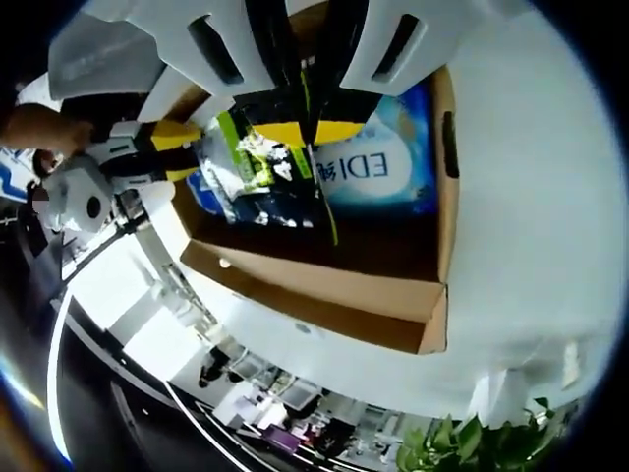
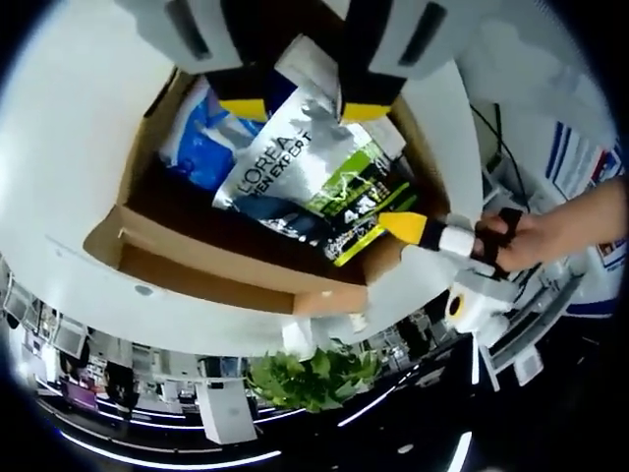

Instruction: Operate the shoe box by opening the lid, removing the specified soft item, and placing it in the target area until the item is outside and the box remains undamaged.

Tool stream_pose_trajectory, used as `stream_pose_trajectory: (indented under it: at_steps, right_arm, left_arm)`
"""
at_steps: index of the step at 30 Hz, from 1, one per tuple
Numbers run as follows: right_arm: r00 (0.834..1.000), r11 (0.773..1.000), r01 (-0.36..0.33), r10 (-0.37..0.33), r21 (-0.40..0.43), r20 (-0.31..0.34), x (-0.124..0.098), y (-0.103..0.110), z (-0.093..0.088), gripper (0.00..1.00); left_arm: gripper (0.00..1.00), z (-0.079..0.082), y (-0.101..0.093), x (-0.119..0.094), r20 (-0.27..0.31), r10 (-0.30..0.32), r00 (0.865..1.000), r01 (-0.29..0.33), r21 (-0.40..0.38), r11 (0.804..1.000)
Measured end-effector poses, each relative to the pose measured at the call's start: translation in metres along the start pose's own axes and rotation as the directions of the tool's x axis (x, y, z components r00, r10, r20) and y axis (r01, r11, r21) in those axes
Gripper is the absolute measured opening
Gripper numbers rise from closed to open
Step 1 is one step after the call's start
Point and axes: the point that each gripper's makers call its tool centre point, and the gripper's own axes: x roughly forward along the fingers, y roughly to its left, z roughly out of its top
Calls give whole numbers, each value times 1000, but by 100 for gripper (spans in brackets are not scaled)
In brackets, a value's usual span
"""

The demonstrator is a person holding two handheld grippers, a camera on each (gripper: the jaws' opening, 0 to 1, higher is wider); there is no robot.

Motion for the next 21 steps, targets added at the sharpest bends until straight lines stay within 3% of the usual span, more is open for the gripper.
stream_pose_trajectory:
  at_steps: [7, 12, 21]
  right_arm:
    - [999, 1000, 5, -5, 17, 33, -4, 0, 7, 15]
    - [998, 1000, 15, -16, 7, 58, -8, 1, 12, 5]
    - [997, 1000, 16, -17, 14, 78, -13, 2, 16, 0]
  left_arm:
    - [0, 5, 0, -6, 23, -1, 1000, 1, 6, 1000]
    - [0, 7, -1, -9, 35, -1, 999, 1, 10, 1000]
    - [0, 11, -9, -16, 61, -13, 998, 12, 17, 1000]
